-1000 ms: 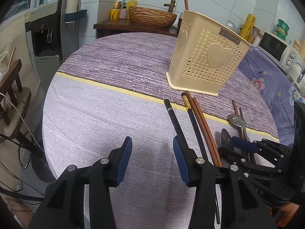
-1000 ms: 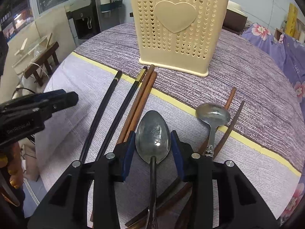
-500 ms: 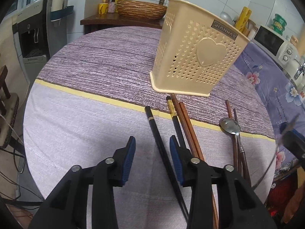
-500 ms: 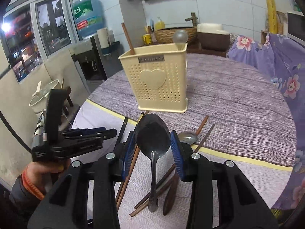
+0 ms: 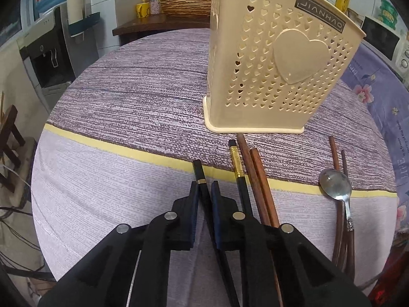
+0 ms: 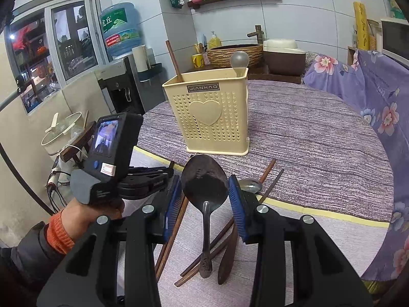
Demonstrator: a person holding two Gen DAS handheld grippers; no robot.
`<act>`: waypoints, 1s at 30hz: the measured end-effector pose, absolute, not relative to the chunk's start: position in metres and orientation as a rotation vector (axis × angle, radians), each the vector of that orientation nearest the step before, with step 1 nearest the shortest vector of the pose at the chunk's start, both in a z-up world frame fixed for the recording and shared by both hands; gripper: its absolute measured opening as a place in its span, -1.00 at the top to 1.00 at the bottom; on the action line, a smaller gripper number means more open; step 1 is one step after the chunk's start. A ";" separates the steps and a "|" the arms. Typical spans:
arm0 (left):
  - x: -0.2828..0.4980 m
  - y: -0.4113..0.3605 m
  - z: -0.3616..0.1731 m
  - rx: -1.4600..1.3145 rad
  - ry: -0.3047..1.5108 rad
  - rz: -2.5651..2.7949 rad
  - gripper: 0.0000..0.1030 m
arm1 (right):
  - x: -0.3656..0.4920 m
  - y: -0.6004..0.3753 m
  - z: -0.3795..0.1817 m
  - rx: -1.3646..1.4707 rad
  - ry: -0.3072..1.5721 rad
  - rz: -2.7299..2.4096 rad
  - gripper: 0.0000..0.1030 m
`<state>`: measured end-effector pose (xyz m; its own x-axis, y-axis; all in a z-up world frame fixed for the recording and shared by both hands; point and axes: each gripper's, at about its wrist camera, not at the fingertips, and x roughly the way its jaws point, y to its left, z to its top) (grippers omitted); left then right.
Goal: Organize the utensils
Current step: 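Grasp a black chopstick with the left tool while the right tool grasps a dark spoon, then lift chopstick and spoon into the cream holder and open both tools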
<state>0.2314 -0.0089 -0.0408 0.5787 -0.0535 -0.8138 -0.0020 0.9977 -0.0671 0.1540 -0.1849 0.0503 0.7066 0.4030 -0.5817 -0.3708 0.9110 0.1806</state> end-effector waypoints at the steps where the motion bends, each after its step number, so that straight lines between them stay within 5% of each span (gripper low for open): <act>1: 0.232 -0.010 -0.041 -0.058 0.954 -0.025 0.79 | 0.153 -0.185 0.050 0.052 0.657 0.431 0.26; 16: 0.230 -0.005 -0.024 -0.079 0.893 -0.045 0.83 | 0.155 -0.188 0.048 0.074 0.654 0.441 0.26; 30: 0.174 0.023 0.101 -0.149 0.566 -0.193 0.84 | 0.167 -0.191 0.051 0.130 0.647 0.502 0.26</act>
